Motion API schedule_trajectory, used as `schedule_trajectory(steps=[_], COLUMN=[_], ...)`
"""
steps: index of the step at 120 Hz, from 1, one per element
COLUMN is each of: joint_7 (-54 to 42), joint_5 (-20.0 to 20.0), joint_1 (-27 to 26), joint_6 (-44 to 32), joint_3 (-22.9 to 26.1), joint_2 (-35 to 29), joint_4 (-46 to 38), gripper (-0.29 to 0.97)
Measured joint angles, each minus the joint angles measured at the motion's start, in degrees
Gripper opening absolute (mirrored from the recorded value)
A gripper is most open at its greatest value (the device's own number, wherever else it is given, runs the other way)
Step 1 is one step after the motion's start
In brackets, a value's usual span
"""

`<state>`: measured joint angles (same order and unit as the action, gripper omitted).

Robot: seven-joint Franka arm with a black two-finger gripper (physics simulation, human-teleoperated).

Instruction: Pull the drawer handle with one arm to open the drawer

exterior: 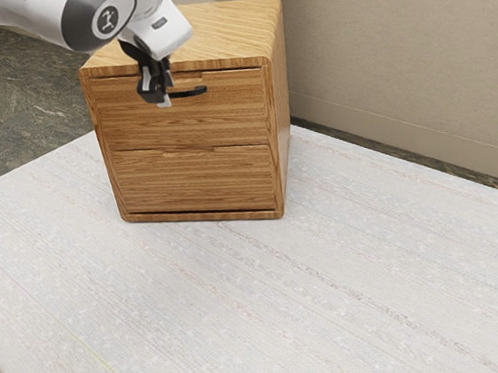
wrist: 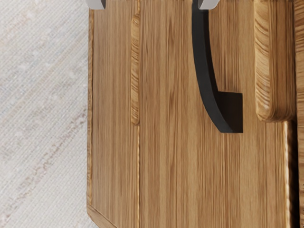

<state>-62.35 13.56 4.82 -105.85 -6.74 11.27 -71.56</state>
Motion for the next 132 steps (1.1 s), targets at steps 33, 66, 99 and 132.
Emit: schedule_trajectory(steps=[33, 66, 99, 132], joint_7=[-3.37, -6.00, -7.39, -7.69], joint_5=[-3.91, -6.72, -8.98, -8.77], joint_1=[1.49, 2.56, 1.80, -2.67], joint_6=[-1.74, -2.57, -3.07, -5.28], joint_3=[0.08, -0.07, -0.93, -2.71], joint_2=[2.25, 3.23, 1.71, -8.14], joint_4=[2.14, 2.22, -0.59, -13.22], gripper=[0.19, 0.17, -0.01, -0.09])
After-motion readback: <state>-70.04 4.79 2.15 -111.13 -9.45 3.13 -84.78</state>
